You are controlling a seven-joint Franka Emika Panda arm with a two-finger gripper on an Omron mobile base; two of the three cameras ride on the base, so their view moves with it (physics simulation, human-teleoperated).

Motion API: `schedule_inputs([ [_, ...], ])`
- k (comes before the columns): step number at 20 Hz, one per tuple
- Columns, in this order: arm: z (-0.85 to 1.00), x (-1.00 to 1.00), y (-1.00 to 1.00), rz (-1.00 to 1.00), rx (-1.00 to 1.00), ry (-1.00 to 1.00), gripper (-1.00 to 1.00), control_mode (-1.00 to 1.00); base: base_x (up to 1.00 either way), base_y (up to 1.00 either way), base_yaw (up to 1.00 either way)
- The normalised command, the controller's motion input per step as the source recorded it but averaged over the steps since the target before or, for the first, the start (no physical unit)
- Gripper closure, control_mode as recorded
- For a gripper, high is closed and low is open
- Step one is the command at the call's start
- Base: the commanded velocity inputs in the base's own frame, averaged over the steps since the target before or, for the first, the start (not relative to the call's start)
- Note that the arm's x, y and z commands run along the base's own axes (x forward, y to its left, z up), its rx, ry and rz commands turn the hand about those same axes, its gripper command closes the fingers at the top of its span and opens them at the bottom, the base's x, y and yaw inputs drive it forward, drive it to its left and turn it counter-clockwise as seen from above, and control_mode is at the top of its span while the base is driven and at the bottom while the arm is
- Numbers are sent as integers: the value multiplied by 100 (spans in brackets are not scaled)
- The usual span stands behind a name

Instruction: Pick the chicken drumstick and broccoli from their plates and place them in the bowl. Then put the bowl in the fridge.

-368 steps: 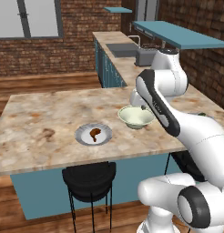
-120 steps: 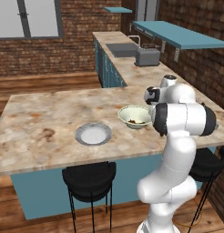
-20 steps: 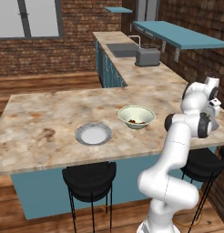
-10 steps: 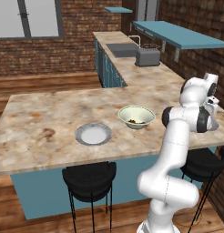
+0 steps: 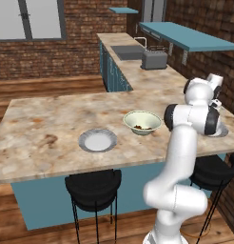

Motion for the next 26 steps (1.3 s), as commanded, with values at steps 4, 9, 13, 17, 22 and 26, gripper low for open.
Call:
schedule_inputs([
  [4, 31, 0, 68, 12, 0, -14, 100, -100, 0, 0, 0],
  [9, 36, 0, 69, 11, 0, -10, 100, -100, 0, 0, 0],
  [13, 43, 1, 64, 10, 0, -3, 100, -100, 0, 0, 0],
  [17, 38, 1, 65, 11, 0, -8, 100, -100, 0, 0, 0],
  [22, 32, 0, 65, 8, 0, -5, 100, -100, 0, 0, 0],
  [26, 3, 6, 74, 0, -9, -3, 100, -100, 0, 0, 0],
])
